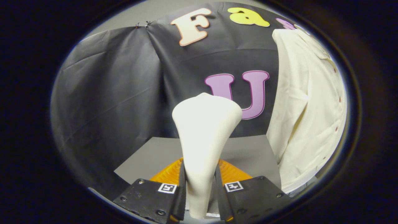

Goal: Iron the clothes twice with a garment steamer, once on the left side and once on the right side.

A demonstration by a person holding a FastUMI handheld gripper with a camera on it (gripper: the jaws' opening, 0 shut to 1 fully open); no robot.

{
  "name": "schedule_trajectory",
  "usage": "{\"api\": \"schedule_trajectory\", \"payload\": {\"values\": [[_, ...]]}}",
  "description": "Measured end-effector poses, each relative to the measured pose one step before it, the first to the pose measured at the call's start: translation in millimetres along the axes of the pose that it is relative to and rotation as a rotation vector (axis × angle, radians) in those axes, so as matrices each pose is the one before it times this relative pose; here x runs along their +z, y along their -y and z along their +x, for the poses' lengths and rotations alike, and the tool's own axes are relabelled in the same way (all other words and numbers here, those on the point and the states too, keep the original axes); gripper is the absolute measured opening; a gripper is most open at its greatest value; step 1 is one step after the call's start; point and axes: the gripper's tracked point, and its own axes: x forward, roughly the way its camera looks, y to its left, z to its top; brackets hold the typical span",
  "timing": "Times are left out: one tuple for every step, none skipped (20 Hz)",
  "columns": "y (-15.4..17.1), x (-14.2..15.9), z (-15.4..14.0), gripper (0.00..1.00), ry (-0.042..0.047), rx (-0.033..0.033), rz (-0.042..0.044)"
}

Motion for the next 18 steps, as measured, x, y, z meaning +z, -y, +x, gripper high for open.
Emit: {"api": "schedule_trajectory", "payload": {"values": [[-4.26,3.63,-9.09,0.42,0.0192,0.01408,-0.02138],[-3.94,2.71,-7.53,0.42,0.01397,0.01338,-0.01542],[-2.01,1.77,-4.32,0.42,0.01311,0.00366,-0.00669],[-1.04,0.63,-7.25,0.42,0.00908,-0.00665,0.00064],[-1.48,6.59,-9.84,0.42,0.03205,0.0085,-0.00602],[1.35,9.03,-13.64,0.42,0.05092,0.00829,-0.00235],[0.14,8.15,-15.33,0.42,0.03878,0.01773,0.00917],[4.78,7.71,-13.35,0.42,0.02542,0.00237,0.0042],[10.24,10.13,-11.81,0.42,0.03126,-0.01756,0.00074],[11.15,5.04,-12.53,0.42,0.00316,-0.02601,0.00311],[16.1,8.74,-9.27,0.42,0.0118,-0.03629,0.00734],[18.04,6.83,-8.98,0.42,0.00467,-0.03758,-0.01566],[18.37,8.61,-5.42,0.42,0.01204,-0.03702,-0.01469],[19.61,3.73,-6.07,0.42,-0.00808,-0.03774,-0.0118],[18.88,8.56,-3.98,0.42,0.01472,-0.0416,0.00025],[17.1,7.4,-3.24,0.42,0.00798,-0.02895,0.0039],[13.17,10.17,-2.81,0.42,0.02949,-0.022,0.01263],[12.16,9.36,-0.44,0.42,0.02229,-0.01353,0.00866]]}}
